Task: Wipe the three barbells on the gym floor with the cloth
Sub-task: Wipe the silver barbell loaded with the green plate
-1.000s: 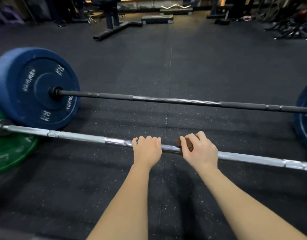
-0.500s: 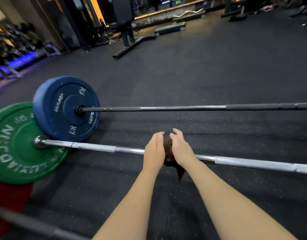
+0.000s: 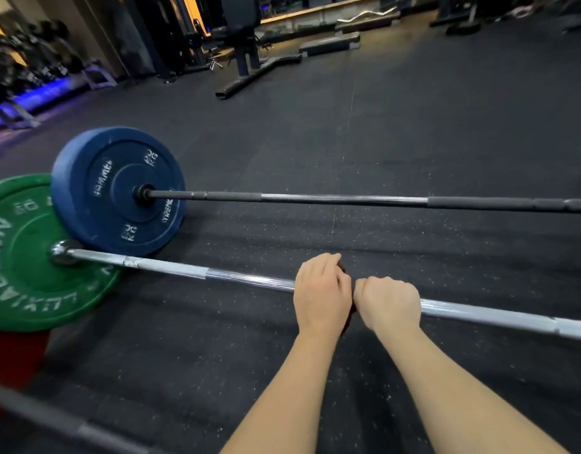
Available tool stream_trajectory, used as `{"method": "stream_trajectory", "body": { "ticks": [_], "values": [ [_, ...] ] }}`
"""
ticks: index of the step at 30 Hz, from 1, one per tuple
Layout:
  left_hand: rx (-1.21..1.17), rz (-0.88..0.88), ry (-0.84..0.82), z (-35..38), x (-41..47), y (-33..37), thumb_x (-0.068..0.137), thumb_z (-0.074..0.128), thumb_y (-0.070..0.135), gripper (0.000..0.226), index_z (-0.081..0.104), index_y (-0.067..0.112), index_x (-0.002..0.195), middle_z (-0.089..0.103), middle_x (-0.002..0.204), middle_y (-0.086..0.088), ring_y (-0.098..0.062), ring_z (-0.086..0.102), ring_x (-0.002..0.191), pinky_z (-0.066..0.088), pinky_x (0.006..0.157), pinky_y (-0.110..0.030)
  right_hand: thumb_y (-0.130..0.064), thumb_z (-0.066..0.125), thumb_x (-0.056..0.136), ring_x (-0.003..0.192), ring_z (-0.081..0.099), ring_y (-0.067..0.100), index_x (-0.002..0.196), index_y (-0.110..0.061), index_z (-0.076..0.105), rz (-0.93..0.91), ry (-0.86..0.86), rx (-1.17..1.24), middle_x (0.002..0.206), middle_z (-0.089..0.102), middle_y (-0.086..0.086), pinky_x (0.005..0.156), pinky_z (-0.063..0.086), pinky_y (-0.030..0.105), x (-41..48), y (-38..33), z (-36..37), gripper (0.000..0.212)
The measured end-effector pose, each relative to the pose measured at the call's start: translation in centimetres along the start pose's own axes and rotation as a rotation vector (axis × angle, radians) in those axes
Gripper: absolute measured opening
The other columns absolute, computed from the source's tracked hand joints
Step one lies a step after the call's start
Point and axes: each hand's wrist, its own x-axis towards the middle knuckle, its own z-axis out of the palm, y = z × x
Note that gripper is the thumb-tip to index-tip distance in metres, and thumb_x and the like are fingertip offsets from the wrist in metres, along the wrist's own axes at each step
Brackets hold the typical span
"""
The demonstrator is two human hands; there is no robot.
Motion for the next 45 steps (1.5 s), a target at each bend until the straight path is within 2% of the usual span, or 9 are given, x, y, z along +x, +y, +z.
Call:
{"method": "stream_trajectory", "body": {
  "ticks": [4,10,17,20,25,29,38,42,45],
  "values": [
    [0.076,0.057,-0.013,-0.8,0.1,-3.5,0.095,0.052,0.050,0.033,0.071,0.025,0.108,0.063,0.103,0.007,-0.016,0.055,0.088,0.049,0.076,-0.032,-0.017,0.047,0.098,0.074,0.063,0.026,0.107,-0.021,0.060,-0.025,0.030,-0.049,0.086,0.065,-0.002,0.063,0.037,0.034,-0.1,-0.2,0.0,0.016],
    [0.172,-0.051,0.035,-2.4,1.9,-7.8,0.092,0.045,0.042,0.027,0.061,0.021,0.097,0.056,0.095,0.005,-0.017,0.052,0.084,0.045,0.060,-0.029,-0.014,0.046,0.097,0.062,0.053,0.024,0.105,-0.018,0.054,-0.006,0.015,-0.066,0.073,0.051,-0.002,0.064,0.039,0.033,-0.2,-0.5,-0.4,0.012],
    [0.111,-0.101,0.069,-1.8,1.5,-7.7,0.098,0.048,0.036,0.025,0.066,0.020,0.105,0.060,0.100,0.003,-0.019,0.046,0.087,0.049,0.078,-0.039,-0.012,0.038,0.095,0.064,0.052,0.023,0.090,-0.023,0.042,0.042,0.073,-0.060,0.075,0.051,-0.005,0.066,0.034,0.033,0.0,-0.8,0.7,0.012],
    [0.106,-0.045,0.035,0.1,0.2,-3.8,0.101,0.048,0.048,0.033,0.069,0.027,0.115,0.061,0.100,0.002,-0.022,0.048,0.087,0.045,0.082,-0.038,-0.018,0.037,0.096,0.070,0.065,0.022,0.094,-0.024,0.053,0.072,0.111,-0.082,0.082,0.066,-0.006,0.067,0.036,0.033,0.1,-0.9,1.3,0.017],
    [0.119,-0.013,0.036,0.9,-0.3,-2.8,0.094,0.053,0.064,0.039,0.068,0.030,0.103,0.055,0.099,0.003,-0.020,0.050,0.089,0.044,0.081,-0.035,-0.023,0.035,0.099,0.076,0.071,0.020,0.098,-0.023,0.061,0.097,0.158,-0.032,0.085,0.071,-0.005,0.071,0.041,0.035,0.1,-1.1,1.2,0.026],
    [0.078,0.013,0.025,0.0,0.0,-4.8,0.091,0.059,0.056,0.032,0.068,0.027,0.102,0.054,0.102,0.002,-0.020,0.052,0.089,0.048,0.077,-0.035,-0.020,0.034,0.099,0.078,0.070,0.022,0.102,-0.022,0.060,0.066,0.141,-0.064,0.090,0.071,-0.004,0.067,0.035,0.034,-0.1,-1.0,0.8,0.026],
    [0.138,-0.234,0.067,-3.8,3.0,-12.4,0.091,0.065,0.039,0.016,0.065,0.023,0.096,0.055,0.102,0.004,-0.019,0.048,0.093,0.050,0.078,-0.038,-0.015,0.039,0.096,0.060,0.053,0.021,0.097,-0.022,0.056,0.096,0.110,-0.100,0.081,0.067,-0.006,0.065,0.037,0.032,0.0,-1.0,1.1,0.018],
    [0.227,-0.154,0.048,-2.9,2.4,-10.1,0.091,0.061,0.030,0.013,0.057,0.018,0.088,0.054,0.093,0.003,-0.020,0.044,0.085,0.049,0.073,-0.038,-0.015,0.039,0.095,0.058,0.051,0.022,0.096,-0.021,0.057,0.104,0.099,-0.130,0.079,0.066,-0.006,0.064,0.036,0.031,0.2,-0.9,1.1,0.019],
    [0.193,-0.005,-0.019,-1.7,1.1,-6.3,0.100,0.045,0.035,0.024,0.056,0.016,0.091,0.054,0.095,0.002,-0.021,0.045,0.086,0.050,0.087,-0.045,-0.017,0.039,0.097,0.062,0.056,0.022,0.099,-0.020,0.056,0.078,0.104,-0.115,0.082,0.065,-0.006,0.065,0.038,0.032,0.0,-0.9,0.8,0.018]
  ]
}}
